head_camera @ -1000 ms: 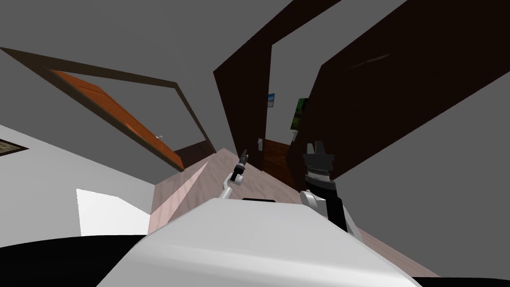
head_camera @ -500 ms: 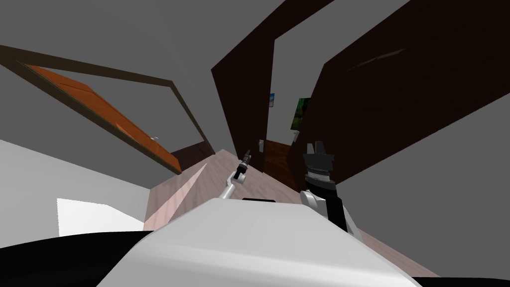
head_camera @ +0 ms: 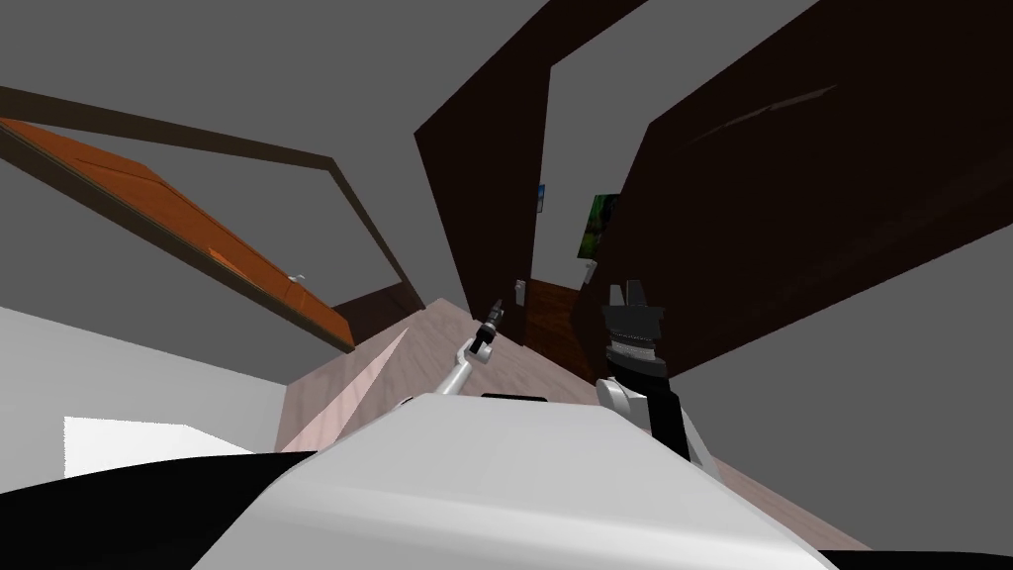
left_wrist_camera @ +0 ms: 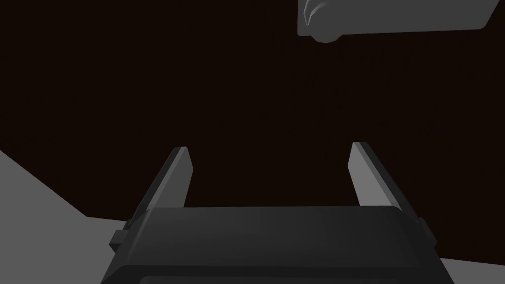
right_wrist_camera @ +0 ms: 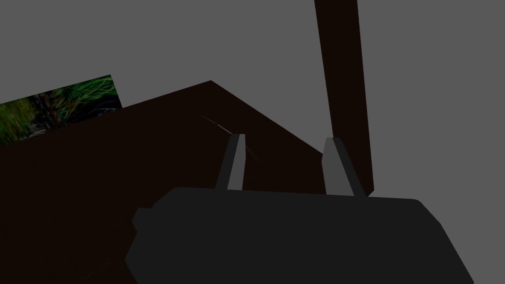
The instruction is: Push the door open
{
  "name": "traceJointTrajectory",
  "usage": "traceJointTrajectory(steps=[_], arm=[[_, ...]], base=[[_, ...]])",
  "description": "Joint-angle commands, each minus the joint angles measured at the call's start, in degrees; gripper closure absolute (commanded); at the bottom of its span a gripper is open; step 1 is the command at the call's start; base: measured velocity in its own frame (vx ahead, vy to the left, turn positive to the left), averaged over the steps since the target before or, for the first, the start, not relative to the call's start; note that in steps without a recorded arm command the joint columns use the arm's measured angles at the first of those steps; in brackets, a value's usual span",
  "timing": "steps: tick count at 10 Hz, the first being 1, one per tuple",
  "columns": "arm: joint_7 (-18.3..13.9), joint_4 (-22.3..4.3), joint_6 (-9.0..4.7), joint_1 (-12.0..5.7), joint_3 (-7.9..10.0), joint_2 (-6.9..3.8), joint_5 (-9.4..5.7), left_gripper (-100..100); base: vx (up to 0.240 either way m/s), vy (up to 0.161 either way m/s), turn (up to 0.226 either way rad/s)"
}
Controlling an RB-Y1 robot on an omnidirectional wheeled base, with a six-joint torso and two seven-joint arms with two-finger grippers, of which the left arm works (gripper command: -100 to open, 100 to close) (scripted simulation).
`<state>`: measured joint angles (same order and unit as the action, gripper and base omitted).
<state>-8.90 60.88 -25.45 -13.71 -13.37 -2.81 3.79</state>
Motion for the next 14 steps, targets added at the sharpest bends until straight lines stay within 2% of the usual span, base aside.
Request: traceJointTrajectory(steps=[1,7,8,12,14], arm=[[-0.5,-2.4,-0.03,-1.53,-0.54,0.31,0.12,-100],[-1.7,-10.1,-0.16,-6.36,-2.26,1.67,0.53,-100],[-2.0,-12.1,-0.19,-7.61,-2.71,2.12,0.63,-100],[-2.6,-15.6,-0.25,-9.81,-3.49,2.98,0.82,-100],[-3.1,-18.3,-0.30,-11.57,-4.12,3.80,0.97,-100]], base=[[0.085,0.050,-0.026],[0.082,0.045,-0.024],[0.078,0.053,-0.029],[0.077,0.039,-0.018],[0.069,0.043,-0.022]])
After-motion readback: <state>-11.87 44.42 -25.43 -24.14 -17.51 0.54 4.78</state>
